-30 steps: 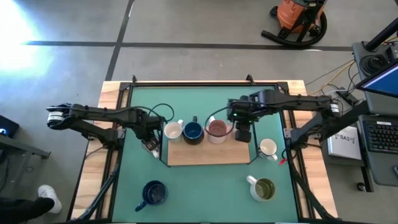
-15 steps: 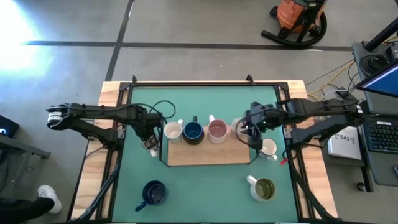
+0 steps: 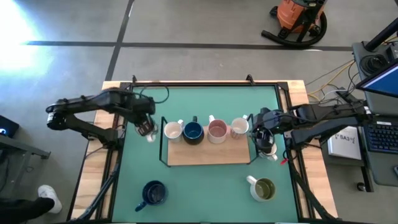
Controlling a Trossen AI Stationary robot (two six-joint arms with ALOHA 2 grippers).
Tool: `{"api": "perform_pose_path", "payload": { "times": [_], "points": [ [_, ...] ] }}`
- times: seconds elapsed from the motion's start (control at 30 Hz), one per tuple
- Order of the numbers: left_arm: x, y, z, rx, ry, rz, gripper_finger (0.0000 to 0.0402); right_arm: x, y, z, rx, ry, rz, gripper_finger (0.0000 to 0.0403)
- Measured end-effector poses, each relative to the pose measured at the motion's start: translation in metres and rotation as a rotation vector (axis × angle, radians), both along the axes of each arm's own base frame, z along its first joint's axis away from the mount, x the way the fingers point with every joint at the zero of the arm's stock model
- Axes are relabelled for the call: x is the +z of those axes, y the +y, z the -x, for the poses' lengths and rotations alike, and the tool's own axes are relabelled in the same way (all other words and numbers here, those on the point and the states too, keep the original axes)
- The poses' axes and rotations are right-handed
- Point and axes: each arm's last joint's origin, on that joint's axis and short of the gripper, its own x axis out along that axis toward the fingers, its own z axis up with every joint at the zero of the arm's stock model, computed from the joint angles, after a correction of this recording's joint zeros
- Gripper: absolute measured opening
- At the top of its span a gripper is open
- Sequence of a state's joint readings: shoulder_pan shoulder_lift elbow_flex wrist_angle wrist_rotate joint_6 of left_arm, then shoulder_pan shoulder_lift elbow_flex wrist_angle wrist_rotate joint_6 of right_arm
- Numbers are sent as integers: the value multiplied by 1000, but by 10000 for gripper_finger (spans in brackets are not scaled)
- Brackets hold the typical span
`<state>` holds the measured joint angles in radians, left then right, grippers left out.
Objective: Place coffee mugs
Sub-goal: Put the left blue patterned mug on the shelf
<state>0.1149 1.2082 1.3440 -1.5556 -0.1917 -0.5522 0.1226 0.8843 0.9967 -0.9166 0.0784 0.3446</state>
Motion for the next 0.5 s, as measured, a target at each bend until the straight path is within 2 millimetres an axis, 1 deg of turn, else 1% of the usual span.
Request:
{"api": "perform_pose_path", "payload": {
  "times": [0.07,0.27,0.4,0.5],
  "points": [
    [14,0,1,4,-52,-18,8,0,-1,4,-2,-27,-5,82],
    [45,0,4,7,-167,-36,8,3,-2,16,-2,-114,-15,86],
    [58,-1,2,-15,-209,-55,8,5,-2,20,-2,-158,-21,84],
    [62,-3,-5,-41,-218,-55,8,6,-3,22,-1,-165,-21,80]
  ]
}}
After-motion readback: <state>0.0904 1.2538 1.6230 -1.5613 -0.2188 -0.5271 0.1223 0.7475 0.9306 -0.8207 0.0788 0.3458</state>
